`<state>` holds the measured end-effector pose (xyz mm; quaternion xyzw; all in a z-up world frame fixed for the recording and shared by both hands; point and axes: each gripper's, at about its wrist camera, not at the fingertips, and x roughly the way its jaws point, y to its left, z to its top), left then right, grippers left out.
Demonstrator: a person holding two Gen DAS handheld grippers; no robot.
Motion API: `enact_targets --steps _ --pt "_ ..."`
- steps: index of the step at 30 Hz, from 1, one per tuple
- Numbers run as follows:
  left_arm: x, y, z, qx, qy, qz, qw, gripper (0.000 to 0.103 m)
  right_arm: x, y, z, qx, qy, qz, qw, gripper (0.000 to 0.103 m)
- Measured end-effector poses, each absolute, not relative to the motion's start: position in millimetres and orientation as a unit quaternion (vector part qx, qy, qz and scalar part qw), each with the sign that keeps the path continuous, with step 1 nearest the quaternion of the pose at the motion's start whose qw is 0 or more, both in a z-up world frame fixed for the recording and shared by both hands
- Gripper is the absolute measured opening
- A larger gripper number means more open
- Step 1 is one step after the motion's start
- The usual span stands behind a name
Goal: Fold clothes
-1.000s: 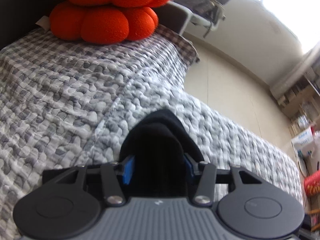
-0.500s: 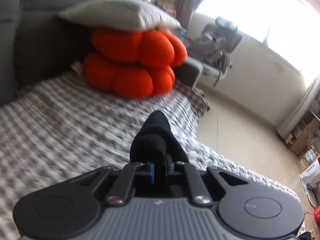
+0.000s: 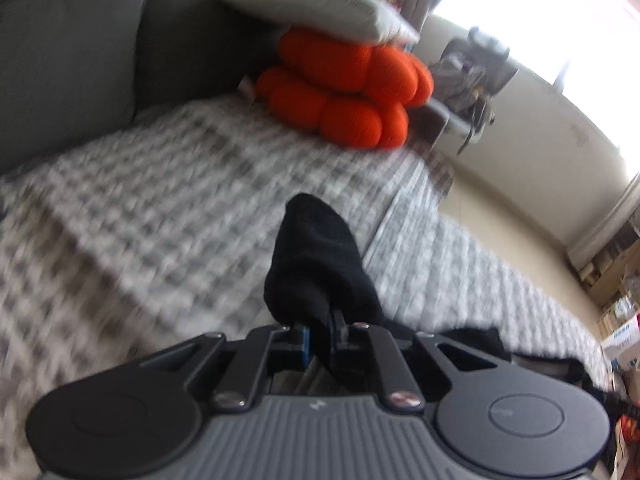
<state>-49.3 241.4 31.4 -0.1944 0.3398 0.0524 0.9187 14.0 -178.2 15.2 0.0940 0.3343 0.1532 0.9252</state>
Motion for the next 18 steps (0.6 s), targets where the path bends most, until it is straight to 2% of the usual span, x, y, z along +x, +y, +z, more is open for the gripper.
enact_targets --steps 4,8,11,14,15,16,18 --pt "-62.3 242.3 7.3 -0.174 0.394 0.044 0.902 0.009 12.7 -172.2 5.1 0.084 0.351 0.156 0.919 0.006" --pt "-66.1 244.7 -2.1 -0.169 0.416 0.035 0.893 0.009 14.4 -169.6 -3.8 0.083 0.365 0.159 0.913 0.006" --pt "-68.7 243.8 3.9 -0.168 0.417 0.021 0.893 0.010 12.4 -173.7 -3.4 0.099 0.361 0.166 0.912 0.017" --pt "-73.8 239.4 15.1 -0.153 0.414 0.001 0.897 0.019 12.5 -183.9 1.1 0.126 0.358 0.175 0.909 0.019" --pt "-75.9 237.7 19.2 -0.146 0.413 -0.005 0.899 0.024 12.5 -187.5 2.5 0.131 0.356 0.175 0.908 0.023" --pt "-78.0 235.9 23.8 -0.137 0.409 -0.009 0.902 0.028 11.9 -190.4 4.0 0.134 0.353 0.174 0.909 0.036" --pt "-81.8 232.1 34.2 -0.119 0.400 -0.019 0.909 0.034 10.6 -195.9 7.4 0.137 0.346 0.169 0.913 0.056"
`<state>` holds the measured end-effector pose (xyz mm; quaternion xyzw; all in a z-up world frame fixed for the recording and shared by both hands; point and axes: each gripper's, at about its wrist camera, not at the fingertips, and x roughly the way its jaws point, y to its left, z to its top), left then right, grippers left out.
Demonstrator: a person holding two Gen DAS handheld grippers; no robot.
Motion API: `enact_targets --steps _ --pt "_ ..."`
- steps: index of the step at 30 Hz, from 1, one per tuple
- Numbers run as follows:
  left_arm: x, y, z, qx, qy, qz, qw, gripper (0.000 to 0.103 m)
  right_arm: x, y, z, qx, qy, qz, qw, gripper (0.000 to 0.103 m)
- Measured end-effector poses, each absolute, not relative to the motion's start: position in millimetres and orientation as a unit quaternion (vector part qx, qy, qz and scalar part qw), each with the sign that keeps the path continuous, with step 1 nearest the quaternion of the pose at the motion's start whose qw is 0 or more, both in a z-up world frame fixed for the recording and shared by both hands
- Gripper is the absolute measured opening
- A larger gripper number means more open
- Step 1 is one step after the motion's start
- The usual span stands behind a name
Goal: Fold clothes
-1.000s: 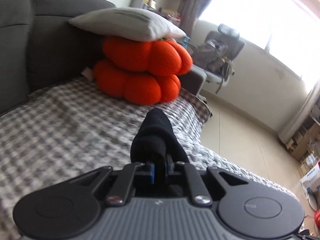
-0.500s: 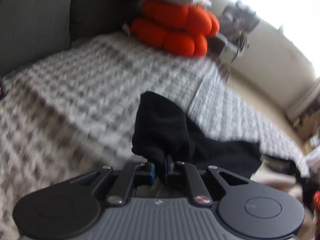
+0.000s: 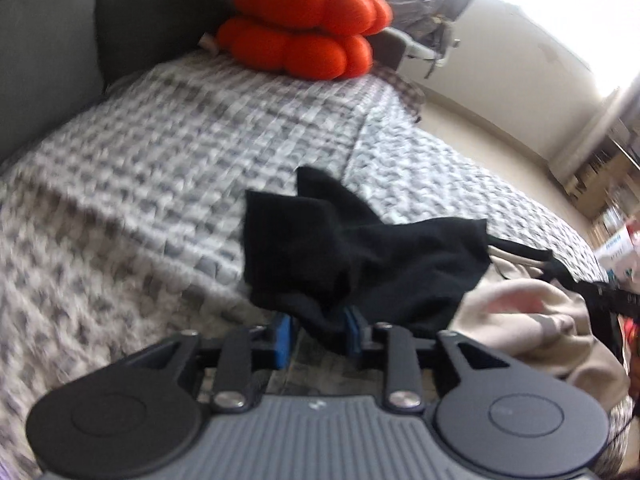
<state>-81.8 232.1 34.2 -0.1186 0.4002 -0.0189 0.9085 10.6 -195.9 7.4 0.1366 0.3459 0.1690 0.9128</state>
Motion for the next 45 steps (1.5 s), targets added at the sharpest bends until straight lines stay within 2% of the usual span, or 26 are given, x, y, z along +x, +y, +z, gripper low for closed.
enact_targets --steps 5,9,19,30,33,38,39,45 --pt "-87.4 223.4 64.2 -0.100 0.364 -0.053 0.924 0.040 12.6 -203.4 14.4 0.141 0.329 0.163 0.920 0.057" --pt "-74.5 207.4 77.0 -0.089 0.347 -0.091 0.929 0.049 19.0 -208.0 16.0 0.145 0.327 0.155 0.921 0.057" --pt "-0.9 167.7 48.8 -0.033 0.361 -0.130 0.923 0.056 31.9 -206.8 9.2 0.131 0.346 0.153 0.916 0.057" --pt "54.1 156.2 11.4 -0.003 0.389 -0.190 0.901 0.056 43.7 -195.8 0.2 0.112 0.375 0.186 0.901 0.057" --pt "61.3 153.2 2.4 -0.004 0.400 -0.196 0.895 0.051 46.5 -192.0 -3.4 0.105 0.383 0.190 0.898 0.057" --pt "59.7 153.8 -7.5 -0.018 0.405 -0.196 0.893 0.018 51.4 -184.0 -10.2 0.095 0.391 0.191 0.895 0.057" --pt "58.4 154.7 -7.8 -0.022 0.403 -0.194 0.894 0.008 51.9 -182.7 -10.7 0.094 0.390 0.192 0.896 0.057" --pt "48.6 161.2 7.2 -0.033 0.365 -0.155 0.917 0.004 51.9 -178.8 -9.4 0.109 0.390 0.211 0.890 0.057"
